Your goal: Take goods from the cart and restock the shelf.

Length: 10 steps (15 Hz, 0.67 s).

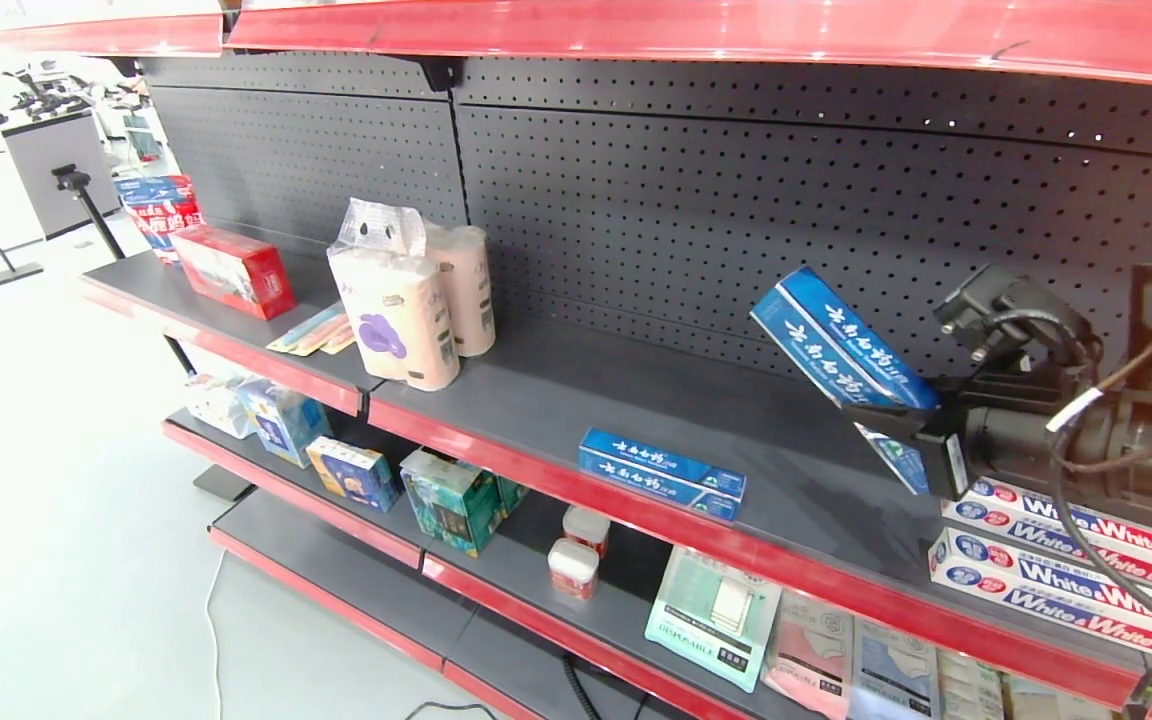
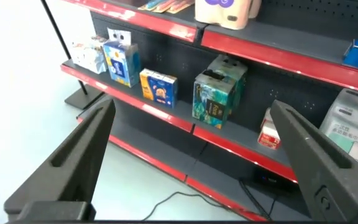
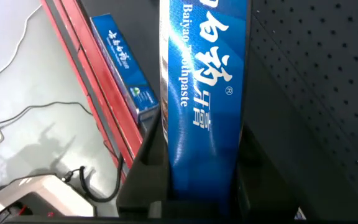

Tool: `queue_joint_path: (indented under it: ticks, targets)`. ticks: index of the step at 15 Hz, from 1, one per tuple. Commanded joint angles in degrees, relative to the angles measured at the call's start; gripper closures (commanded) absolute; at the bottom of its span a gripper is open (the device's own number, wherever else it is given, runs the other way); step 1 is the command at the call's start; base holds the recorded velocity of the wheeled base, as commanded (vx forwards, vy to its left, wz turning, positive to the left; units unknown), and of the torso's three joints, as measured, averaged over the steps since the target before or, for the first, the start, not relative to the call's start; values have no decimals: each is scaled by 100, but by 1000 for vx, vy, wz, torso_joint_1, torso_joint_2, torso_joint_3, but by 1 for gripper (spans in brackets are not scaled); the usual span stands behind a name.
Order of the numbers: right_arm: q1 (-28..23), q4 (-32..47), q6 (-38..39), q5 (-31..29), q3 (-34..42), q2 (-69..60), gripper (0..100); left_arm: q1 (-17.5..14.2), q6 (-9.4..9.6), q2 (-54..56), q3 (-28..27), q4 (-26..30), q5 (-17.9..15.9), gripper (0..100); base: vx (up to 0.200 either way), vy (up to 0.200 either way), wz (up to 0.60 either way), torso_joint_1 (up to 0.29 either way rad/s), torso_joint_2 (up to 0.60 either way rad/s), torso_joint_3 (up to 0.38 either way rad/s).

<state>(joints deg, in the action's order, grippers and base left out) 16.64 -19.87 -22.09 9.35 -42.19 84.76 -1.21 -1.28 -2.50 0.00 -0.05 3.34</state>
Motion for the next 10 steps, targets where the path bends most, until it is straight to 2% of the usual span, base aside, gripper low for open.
queue_joint_path:
  ticks: [1,10]
  targets:
    - [23,-193,-15,172,-325,831,100,24,14,83,0,-4,0,0,0,0,0,0,0,0]
    - [-469,-614,-445,1025,-624,1860,100,86,23,250,0,-13,0,0,0,0,0,0,0,0]
